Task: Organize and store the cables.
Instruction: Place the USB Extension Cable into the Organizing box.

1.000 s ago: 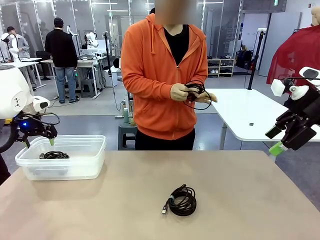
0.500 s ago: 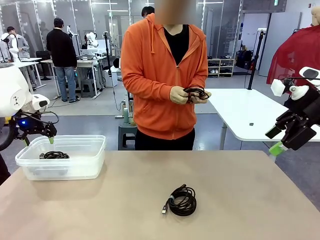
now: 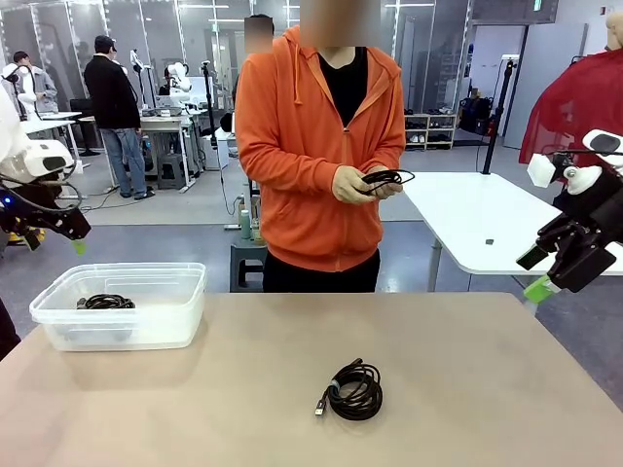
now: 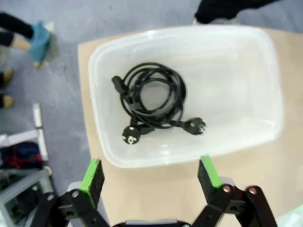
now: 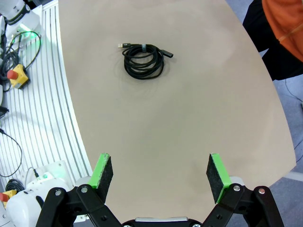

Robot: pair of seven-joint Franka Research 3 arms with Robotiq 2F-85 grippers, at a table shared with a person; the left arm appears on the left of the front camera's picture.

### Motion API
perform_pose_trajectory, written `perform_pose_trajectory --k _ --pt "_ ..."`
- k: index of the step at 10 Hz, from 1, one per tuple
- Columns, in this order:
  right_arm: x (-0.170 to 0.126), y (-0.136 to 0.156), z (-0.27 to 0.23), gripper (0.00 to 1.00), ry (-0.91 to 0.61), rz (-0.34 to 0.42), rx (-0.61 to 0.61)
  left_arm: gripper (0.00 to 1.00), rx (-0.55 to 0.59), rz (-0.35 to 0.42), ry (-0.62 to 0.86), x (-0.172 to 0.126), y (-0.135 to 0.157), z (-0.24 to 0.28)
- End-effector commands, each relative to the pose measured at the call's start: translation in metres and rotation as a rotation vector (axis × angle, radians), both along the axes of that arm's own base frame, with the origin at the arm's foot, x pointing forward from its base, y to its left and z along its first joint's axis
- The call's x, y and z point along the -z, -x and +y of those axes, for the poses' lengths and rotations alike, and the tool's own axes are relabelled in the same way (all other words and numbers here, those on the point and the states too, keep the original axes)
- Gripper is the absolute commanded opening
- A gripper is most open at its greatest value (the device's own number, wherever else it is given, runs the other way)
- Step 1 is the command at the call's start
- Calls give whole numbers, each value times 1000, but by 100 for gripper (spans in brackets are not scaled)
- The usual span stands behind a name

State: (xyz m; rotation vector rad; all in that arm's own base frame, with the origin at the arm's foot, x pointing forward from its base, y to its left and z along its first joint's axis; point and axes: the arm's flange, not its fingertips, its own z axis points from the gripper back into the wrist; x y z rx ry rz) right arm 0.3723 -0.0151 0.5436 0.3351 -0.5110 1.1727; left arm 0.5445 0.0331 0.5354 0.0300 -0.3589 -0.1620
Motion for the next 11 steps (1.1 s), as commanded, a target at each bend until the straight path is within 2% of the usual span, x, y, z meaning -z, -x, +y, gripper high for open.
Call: perform_pose_trajectory --k 1,3,5,6,7,10,11 --pt "-1 -3 2 100 -2 -4 7 100 141 -84 97 5 57 -17" --pt "-1 -3 2 100 -2 -4 7 100 232 -126 63 -3 96 -46" --pt "-1 -3 2 100 -2 -4 7 100 296 -129 27 -3 108 -80" --pt "-1 -3 2 100 -2 -4 7 100 297 -109 26 -4 115 -98" --pt "-1 -3 2 100 -2 -4 7 100 213 -16 45 -6 127 -116" --pt "-1 -3 2 100 -2 -4 7 100 184 -18 77 -3 146 -147" --pt "-1 -3 2 100 -2 -4 7 100 226 -1 11 -6 147 -148"
